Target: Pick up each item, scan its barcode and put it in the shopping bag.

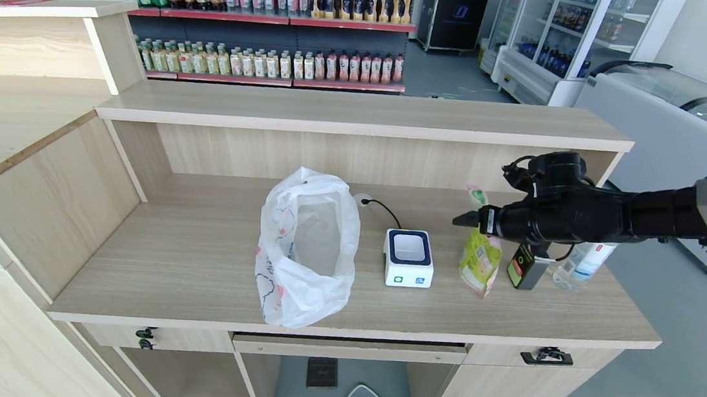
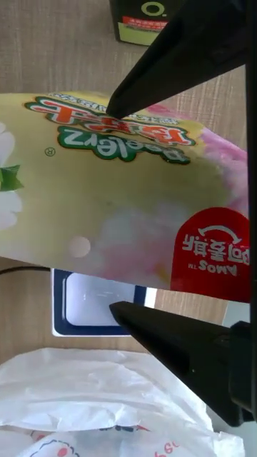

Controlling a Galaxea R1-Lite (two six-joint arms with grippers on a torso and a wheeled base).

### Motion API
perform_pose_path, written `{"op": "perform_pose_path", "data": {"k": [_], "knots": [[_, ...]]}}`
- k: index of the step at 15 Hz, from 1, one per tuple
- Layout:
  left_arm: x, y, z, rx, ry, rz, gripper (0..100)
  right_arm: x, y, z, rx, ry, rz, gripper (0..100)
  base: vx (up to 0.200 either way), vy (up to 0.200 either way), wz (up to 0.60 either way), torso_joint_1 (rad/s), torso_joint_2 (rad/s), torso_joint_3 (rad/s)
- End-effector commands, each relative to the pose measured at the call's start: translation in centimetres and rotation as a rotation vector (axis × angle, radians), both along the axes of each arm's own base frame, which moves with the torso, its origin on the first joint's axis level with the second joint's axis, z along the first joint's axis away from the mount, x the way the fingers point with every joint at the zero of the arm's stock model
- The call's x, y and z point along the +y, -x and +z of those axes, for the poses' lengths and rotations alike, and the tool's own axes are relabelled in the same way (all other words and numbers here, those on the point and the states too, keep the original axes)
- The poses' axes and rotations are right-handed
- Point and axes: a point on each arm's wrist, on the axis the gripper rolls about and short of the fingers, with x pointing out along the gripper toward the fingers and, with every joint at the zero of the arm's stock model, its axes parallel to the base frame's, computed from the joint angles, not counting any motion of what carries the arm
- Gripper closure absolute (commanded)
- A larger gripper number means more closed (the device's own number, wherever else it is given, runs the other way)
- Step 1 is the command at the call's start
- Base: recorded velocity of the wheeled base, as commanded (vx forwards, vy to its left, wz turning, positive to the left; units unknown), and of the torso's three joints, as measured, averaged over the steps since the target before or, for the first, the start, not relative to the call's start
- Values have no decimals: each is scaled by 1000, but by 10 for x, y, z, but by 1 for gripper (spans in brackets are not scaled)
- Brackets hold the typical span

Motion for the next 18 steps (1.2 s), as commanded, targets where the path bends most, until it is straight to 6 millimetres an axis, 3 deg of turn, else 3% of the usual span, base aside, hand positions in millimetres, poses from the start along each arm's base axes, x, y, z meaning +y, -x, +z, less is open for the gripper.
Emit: {"op": "perform_pose_path", "data": {"k": [1,8,16,17,18], "knots": [[0,0,0,0,0,0,0,3,-4,-11,11,0,5,0,0,0,0,0,0,0],[0,0,0,0,0,0,0,-2,-8,-41,61,17,-7,0,0,0,0,0,0,0],[0,0,0,0,0,0,0,-17,-20,-47,2,-26,2,0,0,0,0,0,0,0],[0,0,0,0,0,0,0,-17,-21,-49,5,-25,1,100,0,0,0,0,0,0],[0,0,0,0,0,0,0,-17,-21,-51,9,-23,2,100,0,0,0,0,0,0]]}}
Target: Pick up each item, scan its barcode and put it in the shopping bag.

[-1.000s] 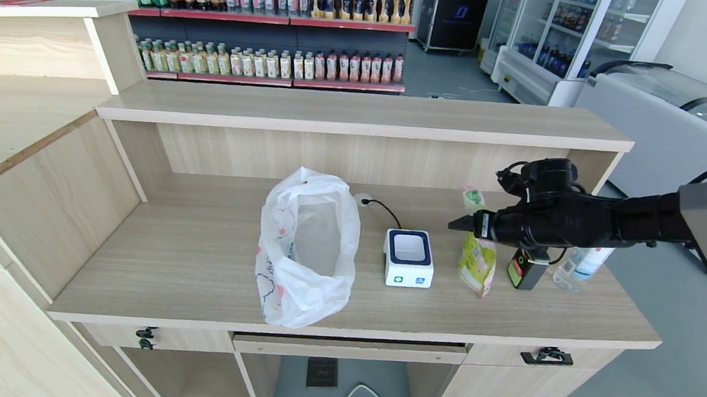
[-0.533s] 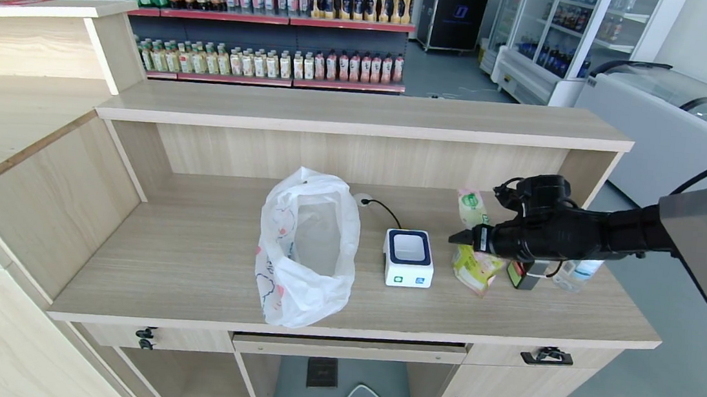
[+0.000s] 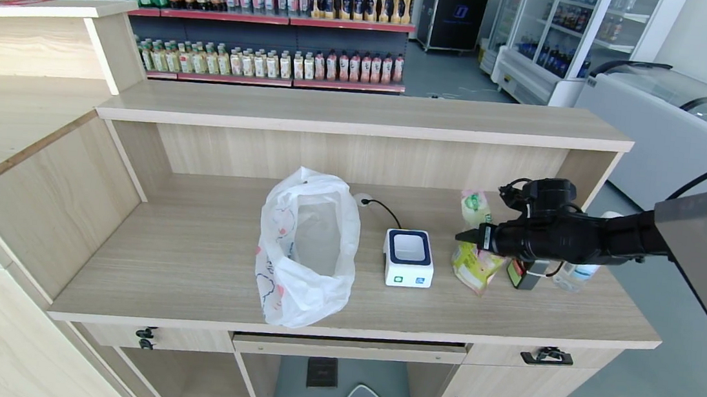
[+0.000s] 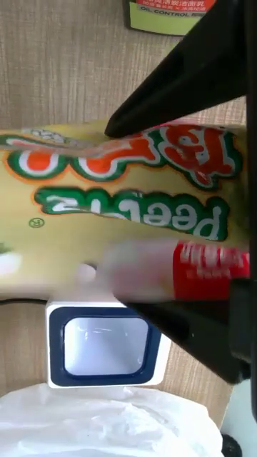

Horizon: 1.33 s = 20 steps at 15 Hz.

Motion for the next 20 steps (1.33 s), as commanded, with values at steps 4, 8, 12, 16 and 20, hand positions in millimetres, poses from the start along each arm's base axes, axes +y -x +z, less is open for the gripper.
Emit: {"op": "perform_pose_path", "data": {"k": [4,8,12,16,20], "knots": [[0,0,0,0,1,1,0,1,-1,-8,15,8,4,100,0,0,0,0,0,0],[0,0,0,0,1,1,0,-3,4,6,-8,15,-1,100,0,0,0,0,0,0],[0,0,0,0,1,1,0,-10,45,92,-133,-119,81,100,0,0,0,0,0,0],[0,0,0,0,1,1,0,-38,156,222,-327,-378,324,100,0,0,0,0,0,0],[0,0,0,0,1,1,0,-56,276,280,-377,-510,681,100,0,0,0,0,0,0]]}}
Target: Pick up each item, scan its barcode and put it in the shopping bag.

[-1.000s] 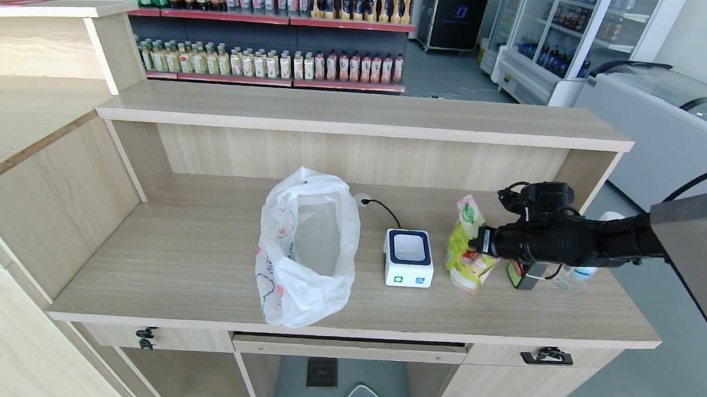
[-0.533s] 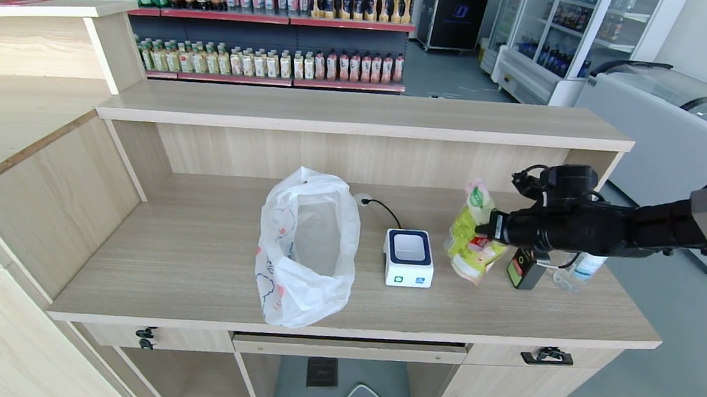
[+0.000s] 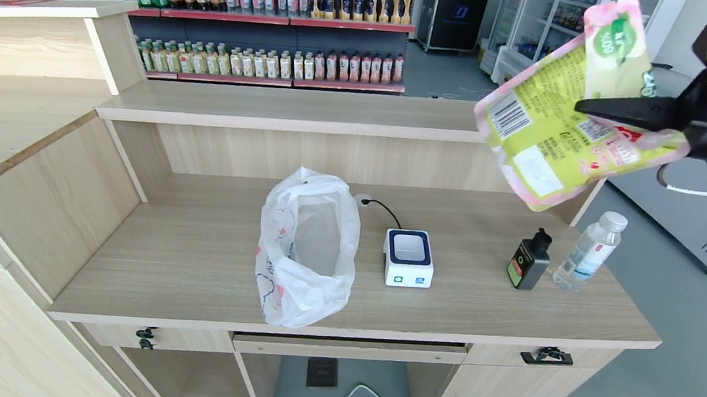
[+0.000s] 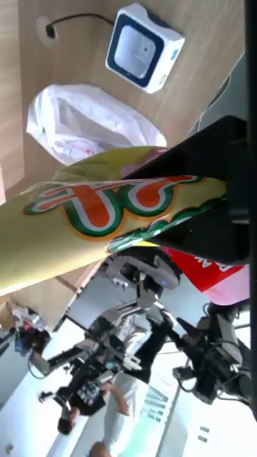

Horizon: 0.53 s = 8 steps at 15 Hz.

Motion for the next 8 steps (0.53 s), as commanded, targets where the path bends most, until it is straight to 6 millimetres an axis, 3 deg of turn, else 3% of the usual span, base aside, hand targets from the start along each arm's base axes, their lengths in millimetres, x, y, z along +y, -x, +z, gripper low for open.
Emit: {"op": "perform_pose_path", "data": {"k": [1,5,8], "knots": [[0,0,0,0,0,1,0,-12,109,40,-139,-8,172,100,0,0,0,0,0,0],[0,0,0,0,0,1,0,-4,150,22,-257,40,416,100,0,0,0,0,0,0],[0,0,0,0,0,1,0,9,152,19,-309,41,525,100,0,0,0,0,0,0]]}}
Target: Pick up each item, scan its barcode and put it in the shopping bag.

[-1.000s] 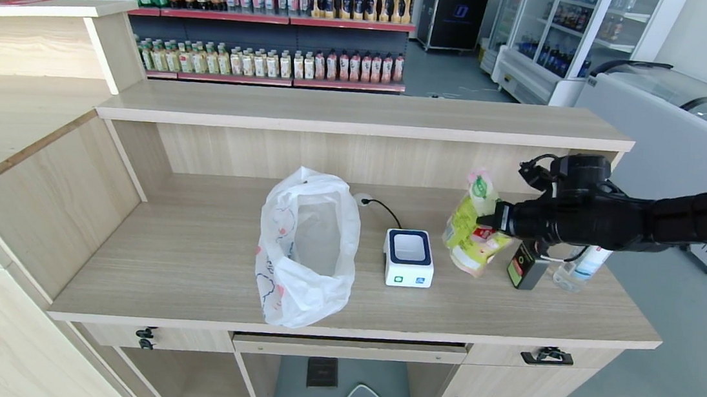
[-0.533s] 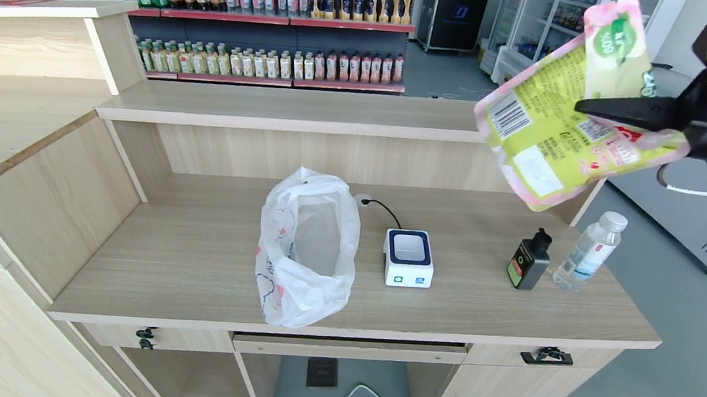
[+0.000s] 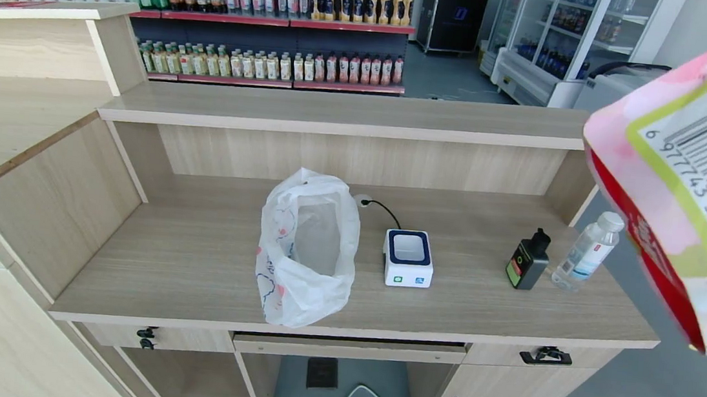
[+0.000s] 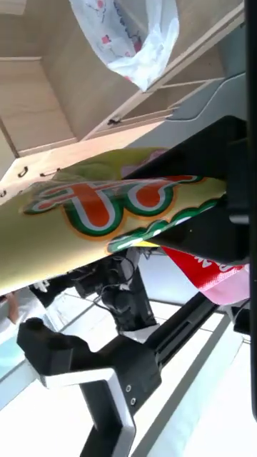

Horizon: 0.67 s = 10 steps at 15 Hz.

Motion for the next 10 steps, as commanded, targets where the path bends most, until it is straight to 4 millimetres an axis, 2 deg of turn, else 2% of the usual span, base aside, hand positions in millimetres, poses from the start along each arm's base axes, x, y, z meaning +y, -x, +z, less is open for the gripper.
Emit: {"op": "perform_pose_path", "data": {"k": [1,4,8,10], "knots": [[0,0,0,0,0,1,0,11,12,3,-29,4,108,100,0,0,0,0,0,0],[0,0,0,0,0,1,0,19,12,8,-18,4,166,100,0,0,0,0,0,0],[0,0,0,0,0,1,0,34,-1,35,-20,2,255,100,0,0,0,0,0,0],[0,0,0,0,0,1,0,38,-8,33,-8,3,271,100,0,0,0,0,0,0]]}}
